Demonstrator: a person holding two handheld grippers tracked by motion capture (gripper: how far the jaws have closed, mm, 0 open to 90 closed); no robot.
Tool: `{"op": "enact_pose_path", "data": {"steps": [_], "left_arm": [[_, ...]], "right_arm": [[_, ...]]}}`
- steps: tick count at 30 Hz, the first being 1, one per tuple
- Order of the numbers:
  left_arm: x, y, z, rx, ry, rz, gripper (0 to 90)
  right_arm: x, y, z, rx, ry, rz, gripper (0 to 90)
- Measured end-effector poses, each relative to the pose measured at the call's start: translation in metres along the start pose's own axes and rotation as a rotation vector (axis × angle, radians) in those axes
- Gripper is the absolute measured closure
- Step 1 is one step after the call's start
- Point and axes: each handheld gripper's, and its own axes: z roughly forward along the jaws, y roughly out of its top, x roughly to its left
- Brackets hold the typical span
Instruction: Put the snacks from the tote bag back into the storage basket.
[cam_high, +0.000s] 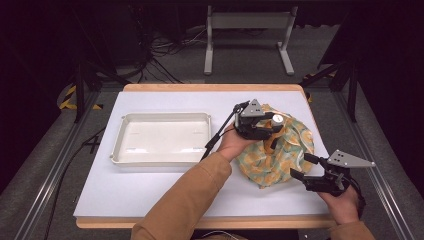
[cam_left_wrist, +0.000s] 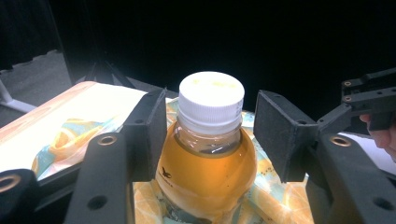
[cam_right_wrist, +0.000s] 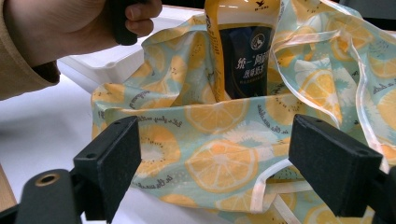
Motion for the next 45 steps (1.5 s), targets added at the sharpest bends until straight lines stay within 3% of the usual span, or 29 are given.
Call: {"op": "enact_pose_path", "data": {"steps": [7,19,30,37,45], "left_arm": [[0.001,0.0,-0.001,-0.006,0.003,0.01,57.1],[-0.001,0.003,0.001,0.003,-0.008,0.035,58.2],[0.001,0.019,-0.005,-0.005,-0.03,0.041,58.2],[-0.002,0.036,-0.016,-0.009,-0.05,0.066,58.3],[-0.001,0.05,-0.03,-0.044,-0.08,0.056,58.3]], "right_arm": [[-0.001,-0.001,0.0,-0.001,0.0,0.002,18.0],[-0.001,-0.001,0.001,-0.005,0.005,0.004,18.3],[-0.003,-0.004,0.001,0.007,0.014,0.011,18.3],[-0.004,-0.006,0.004,0.019,0.025,0.017,18.9],[-0.004,-0.007,0.008,0.032,0.034,0.011,19.1]]}}
